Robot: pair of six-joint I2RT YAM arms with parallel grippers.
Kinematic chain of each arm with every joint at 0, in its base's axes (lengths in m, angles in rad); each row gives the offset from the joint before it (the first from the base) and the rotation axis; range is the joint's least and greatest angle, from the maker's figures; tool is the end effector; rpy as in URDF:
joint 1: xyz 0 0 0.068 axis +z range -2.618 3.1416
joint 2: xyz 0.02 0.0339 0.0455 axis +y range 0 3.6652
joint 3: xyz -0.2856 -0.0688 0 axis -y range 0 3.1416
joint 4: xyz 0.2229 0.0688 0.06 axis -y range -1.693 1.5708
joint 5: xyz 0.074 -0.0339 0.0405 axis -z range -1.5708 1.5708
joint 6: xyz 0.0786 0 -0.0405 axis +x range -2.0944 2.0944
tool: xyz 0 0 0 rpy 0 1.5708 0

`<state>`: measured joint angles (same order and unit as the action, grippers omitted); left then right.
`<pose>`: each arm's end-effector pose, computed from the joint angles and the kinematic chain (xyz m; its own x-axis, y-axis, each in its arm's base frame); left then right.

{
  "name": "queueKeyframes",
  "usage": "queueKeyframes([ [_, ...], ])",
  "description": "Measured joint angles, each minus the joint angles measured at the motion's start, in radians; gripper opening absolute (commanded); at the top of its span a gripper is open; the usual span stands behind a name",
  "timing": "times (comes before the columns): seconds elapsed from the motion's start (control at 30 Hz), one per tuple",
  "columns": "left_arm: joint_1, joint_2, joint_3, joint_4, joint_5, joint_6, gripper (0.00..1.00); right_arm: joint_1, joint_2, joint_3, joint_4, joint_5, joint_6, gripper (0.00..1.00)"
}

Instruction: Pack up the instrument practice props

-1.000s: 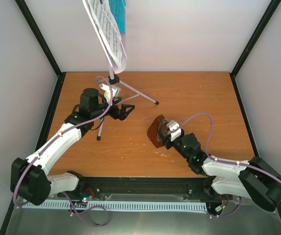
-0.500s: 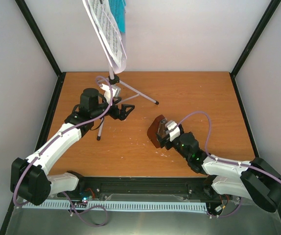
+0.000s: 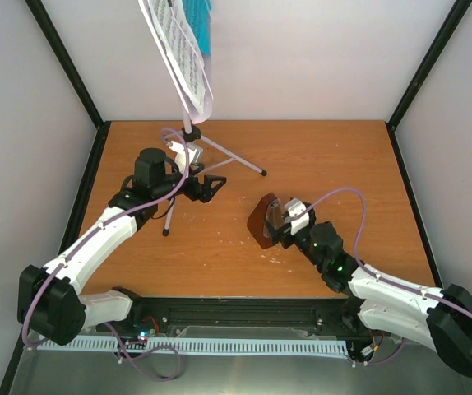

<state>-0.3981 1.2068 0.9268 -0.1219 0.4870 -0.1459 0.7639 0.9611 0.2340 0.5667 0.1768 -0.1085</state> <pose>0.2449 -0.1429 0.3203 -0.4643 0.0559 -0.8839 0.6793 0.6628 -0.3149 0.1629 0.1369 0.2201 -0.0545 -0.1998 -0.9783 -0.5648 0.8141 -0.1348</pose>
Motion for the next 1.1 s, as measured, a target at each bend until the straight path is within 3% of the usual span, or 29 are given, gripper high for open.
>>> queueKeyframes([
  [0.2,0.000,0.000,0.000,0.000,0.009,0.000,0.99,-0.035,-0.014,0.102,-0.130,-0.069,0.004,0.99],
  [0.47,0.000,0.000,0.000,0.000,0.014,0.000,0.99,-0.112,-0.058,0.111,-0.240,-0.195,0.031,0.99],
  [0.73,0.000,0.000,0.000,0.000,0.013,0.000,1.00,-0.153,-0.028,0.112,-0.264,-0.252,0.041,0.86],
  [1.1,0.000,0.000,0.000,0.000,0.014,0.000,0.99,-0.160,0.021,0.113,-0.265,-0.271,0.046,0.86],
])
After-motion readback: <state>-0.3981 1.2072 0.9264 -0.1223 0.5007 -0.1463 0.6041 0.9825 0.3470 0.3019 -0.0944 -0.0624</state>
